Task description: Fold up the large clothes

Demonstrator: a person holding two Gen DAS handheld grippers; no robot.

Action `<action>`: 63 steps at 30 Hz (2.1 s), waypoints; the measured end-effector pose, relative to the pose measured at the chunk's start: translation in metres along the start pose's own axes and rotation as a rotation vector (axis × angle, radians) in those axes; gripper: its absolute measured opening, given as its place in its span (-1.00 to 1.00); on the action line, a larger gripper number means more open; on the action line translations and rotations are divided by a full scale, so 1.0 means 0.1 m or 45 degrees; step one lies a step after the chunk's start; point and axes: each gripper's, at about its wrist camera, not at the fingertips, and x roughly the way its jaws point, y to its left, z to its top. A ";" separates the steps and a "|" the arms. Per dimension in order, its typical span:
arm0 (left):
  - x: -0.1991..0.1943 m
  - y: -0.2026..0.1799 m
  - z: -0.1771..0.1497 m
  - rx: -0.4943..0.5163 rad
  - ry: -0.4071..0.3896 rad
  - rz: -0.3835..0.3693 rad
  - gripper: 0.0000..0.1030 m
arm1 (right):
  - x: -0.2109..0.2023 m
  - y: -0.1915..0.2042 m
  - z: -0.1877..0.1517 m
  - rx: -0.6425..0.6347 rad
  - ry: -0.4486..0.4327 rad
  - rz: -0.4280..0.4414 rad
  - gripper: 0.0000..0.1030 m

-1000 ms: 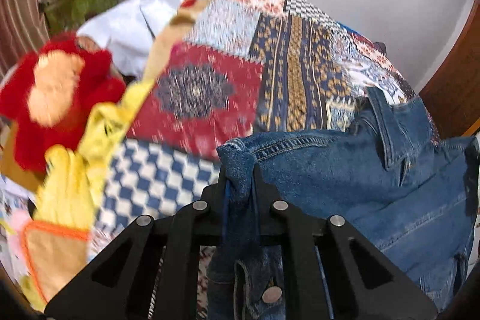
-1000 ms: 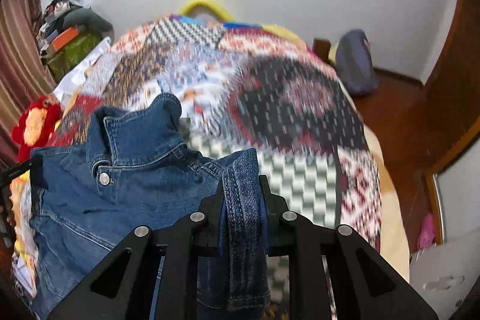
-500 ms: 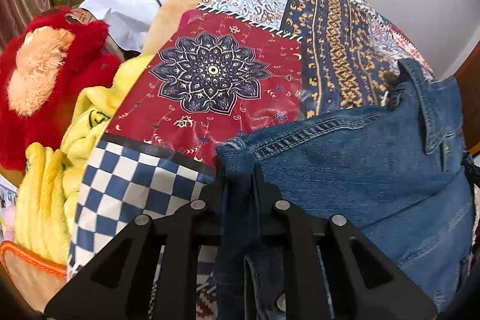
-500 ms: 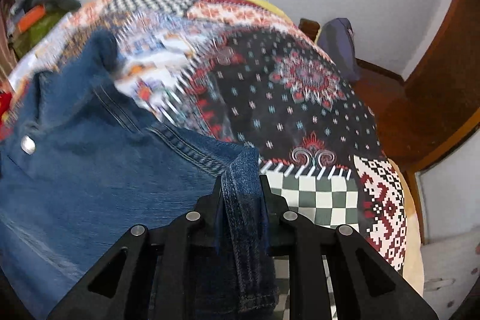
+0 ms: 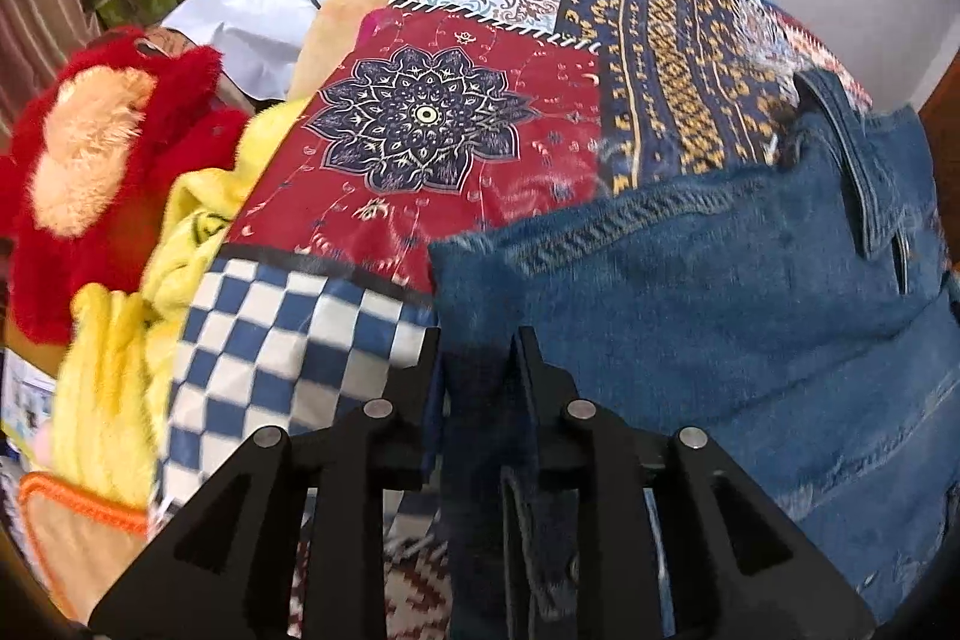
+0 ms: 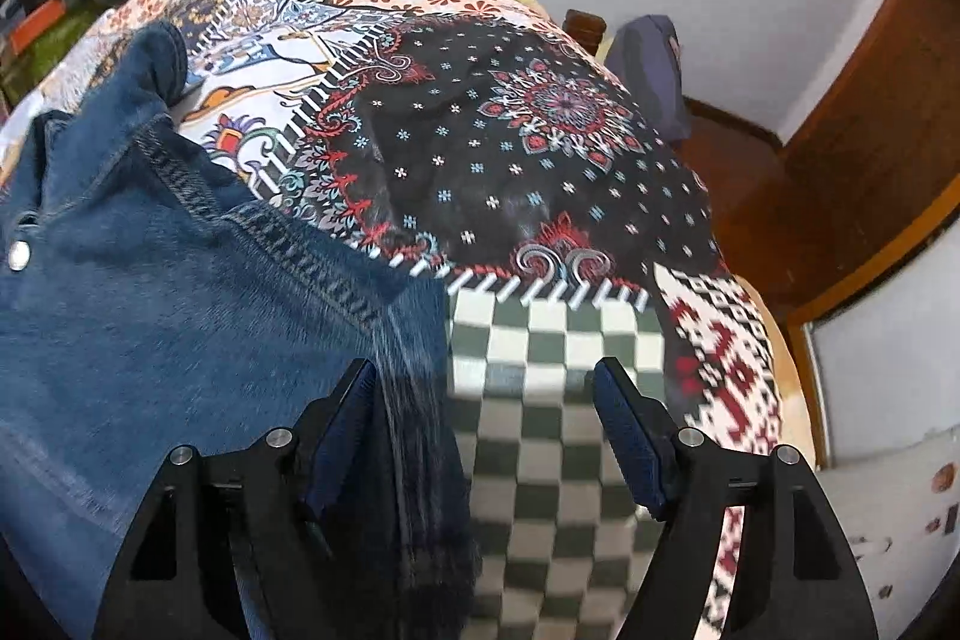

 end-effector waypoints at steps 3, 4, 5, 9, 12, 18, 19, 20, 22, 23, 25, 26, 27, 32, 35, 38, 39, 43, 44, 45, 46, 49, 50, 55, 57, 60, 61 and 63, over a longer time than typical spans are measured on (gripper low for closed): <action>-0.16 -0.04 -0.06 0.033 -0.008 0.019 -0.56 | -0.23 -0.01 -0.06 -0.037 -0.015 -0.006 0.40; -0.25 -0.06 -0.09 0.040 -0.017 0.012 -0.55 | -0.34 0.01 -0.08 -0.062 -0.034 -0.019 0.40; -0.32 -0.06 -0.10 0.043 -0.024 0.007 -0.48 | -0.47 0.02 -0.11 -0.086 -0.064 -0.031 0.40; -0.75 -0.14 -0.21 0.059 -0.110 -0.009 0.03 | -0.96 0.03 -0.22 -0.127 -0.148 0.024 0.40; -1.16 -0.20 -0.33 0.079 -0.191 -0.026 0.34 | -1.30 0.04 -0.32 -0.127 -0.181 0.081 0.47; -1.81 -0.30 -0.63 0.126 -0.288 -0.047 0.91 | -1.93 0.06 -0.61 -0.101 -0.247 0.187 0.57; -1.92 -0.31 -0.71 0.132 -0.299 -0.053 0.93 | -2.02 0.06 -0.68 -0.098 -0.258 0.199 0.59; -1.97 -0.31 -0.75 0.131 -0.305 -0.059 0.96 | -2.11 0.06 -0.75 -0.095 -0.265 0.209 0.64; -2.11 -0.31 -0.90 0.122 -0.309 -0.090 0.96 | -2.24 0.06 -0.88 -0.086 -0.273 0.228 0.74; -2.15 -0.30 -0.97 0.116 -0.305 -0.107 0.96 | -2.33 0.06 -0.97 -0.078 -0.282 0.247 0.76; -2.22 -0.29 -1.10 0.099 -0.295 -0.135 0.96 | -2.42 0.05 -1.10 -0.069 -0.289 0.271 0.76; -2.24 -0.27 -1.18 0.082 -0.283 -0.155 0.96 | -2.46 0.05 -1.18 -0.063 -0.285 0.286 0.77; -2.24 -0.25 -1.24 0.067 -0.268 -0.171 0.96 | -2.49 0.04 -1.26 -0.059 -0.279 0.296 0.77; -2.20 -0.18 -1.57 0.016 -0.201 -0.192 0.96 | -2.56 0.01 -1.68 -0.024 -0.243 0.326 0.77; -2.10 -0.16 -1.80 -0.004 -0.135 -0.182 0.96 | -2.49 -0.04 -1.95 0.018 -0.183 0.341 0.77; -1.98 -0.14 -2.06 -0.030 -0.061 -0.183 0.96 | -2.38 -0.08 -2.19 0.064 -0.121 0.358 0.77; -1.93 -0.13 -2.14 -0.046 -0.034 -0.191 0.96 | -2.35 -0.09 -2.24 0.076 -0.101 0.363 0.77; -1.78 -0.07 -2.41 -0.134 0.060 -0.235 0.96 | -2.21 -0.15 -2.54 0.167 -0.007 0.409 0.77; -1.73 -0.04 -2.49 -0.168 0.087 -0.242 0.96 | -2.18 -0.16 -2.59 0.188 0.012 0.422 0.77; -1.70 -0.02 -2.54 -0.189 0.104 -0.248 0.96 | -2.16 -0.17 -2.64 0.215 0.032 0.440 0.77; -1.67 0.01 -2.59 -0.212 0.123 -0.258 0.96 | -2.14 -0.18 -2.69 0.239 0.046 0.458 0.77; -1.58 0.05 -2.73 -0.268 0.175 -0.288 0.96 | -2.08 -0.20 -2.85 0.314 0.071 0.508 0.77; -1.54 0.06 -2.78 -0.285 0.202 -0.304 0.96 | -2.07 -0.20 -2.88 0.322 0.076 0.510 0.77; -1.45 0.08 -2.95 -0.372 0.244 -0.415 0.96 | -2.06 -0.19 -3.00 0.359 0.056 0.541 0.56; -1.43 0.10 -2.99 -0.419 0.241 -0.477 0.93 | -2.08 -0.19 -3.03 0.370 0.040 0.570 0.29; -1.42 0.06 -3.01 -0.433 0.227 -0.541 0.53 | -2.09 -0.17 -3.04 0.395 0.031 0.600 -0.12; -1.43 0.03 -3.01 -0.432 0.223 -0.564 0.49 | -2.09 -0.16 -3.04 0.394 0.027 0.604 -0.16; -1.46 0.00 -3.01 -0.416 0.193 -0.546 0.30 | -2.10 -0.14 -3.04 0.391 0.013 0.581 -0.30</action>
